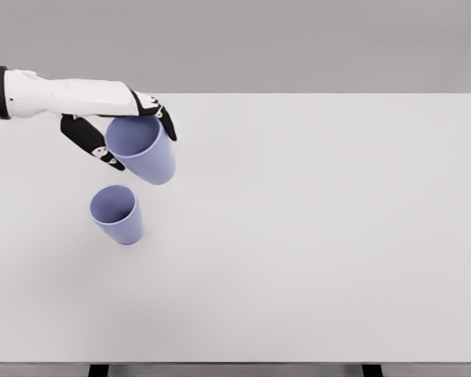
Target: Place the right cup on the left cup with left arm
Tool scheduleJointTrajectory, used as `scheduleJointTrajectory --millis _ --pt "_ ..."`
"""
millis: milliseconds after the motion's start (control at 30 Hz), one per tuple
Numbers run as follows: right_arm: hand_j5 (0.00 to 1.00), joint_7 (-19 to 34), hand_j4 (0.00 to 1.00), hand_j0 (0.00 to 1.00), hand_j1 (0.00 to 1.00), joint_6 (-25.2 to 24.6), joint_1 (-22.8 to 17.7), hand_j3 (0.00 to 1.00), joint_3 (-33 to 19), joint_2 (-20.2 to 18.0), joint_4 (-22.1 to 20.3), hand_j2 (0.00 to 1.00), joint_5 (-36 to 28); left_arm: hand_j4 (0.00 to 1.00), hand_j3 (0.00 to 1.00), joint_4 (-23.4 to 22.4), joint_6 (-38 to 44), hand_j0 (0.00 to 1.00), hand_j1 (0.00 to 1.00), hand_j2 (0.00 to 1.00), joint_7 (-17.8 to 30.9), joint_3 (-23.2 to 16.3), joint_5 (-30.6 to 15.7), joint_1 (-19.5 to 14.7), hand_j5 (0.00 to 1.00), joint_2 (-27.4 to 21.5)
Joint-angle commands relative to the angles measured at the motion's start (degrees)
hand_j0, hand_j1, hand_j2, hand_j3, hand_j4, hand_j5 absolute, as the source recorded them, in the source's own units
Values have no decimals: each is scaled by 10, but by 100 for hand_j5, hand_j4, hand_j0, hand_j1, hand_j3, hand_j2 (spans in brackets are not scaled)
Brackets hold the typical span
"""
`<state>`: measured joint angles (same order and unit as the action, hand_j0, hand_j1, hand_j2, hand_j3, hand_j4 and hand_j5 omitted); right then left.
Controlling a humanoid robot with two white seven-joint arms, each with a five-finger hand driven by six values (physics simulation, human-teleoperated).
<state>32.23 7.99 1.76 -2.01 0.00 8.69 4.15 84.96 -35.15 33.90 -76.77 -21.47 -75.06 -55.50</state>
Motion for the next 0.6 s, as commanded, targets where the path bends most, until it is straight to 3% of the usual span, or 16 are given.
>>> scheduleJointTrajectory --millis 0,167,567 --pt "100 0 100 100 100 0 0 100 0 0 0 100 1 47 47 13 1 47 47 47 11 0 -9 -1 47 -14" --pt "100 0 100 100 100 0 0 100 0 0 0 100 1 48 48 21 1 48 48 48 11 -51 -30 -57 48 -37" --pt "100 0 100 100 100 1 0 100 0 0 0 100 1 49 49 25 1 49 49 49 11 -75 -31 -62 49 -94"
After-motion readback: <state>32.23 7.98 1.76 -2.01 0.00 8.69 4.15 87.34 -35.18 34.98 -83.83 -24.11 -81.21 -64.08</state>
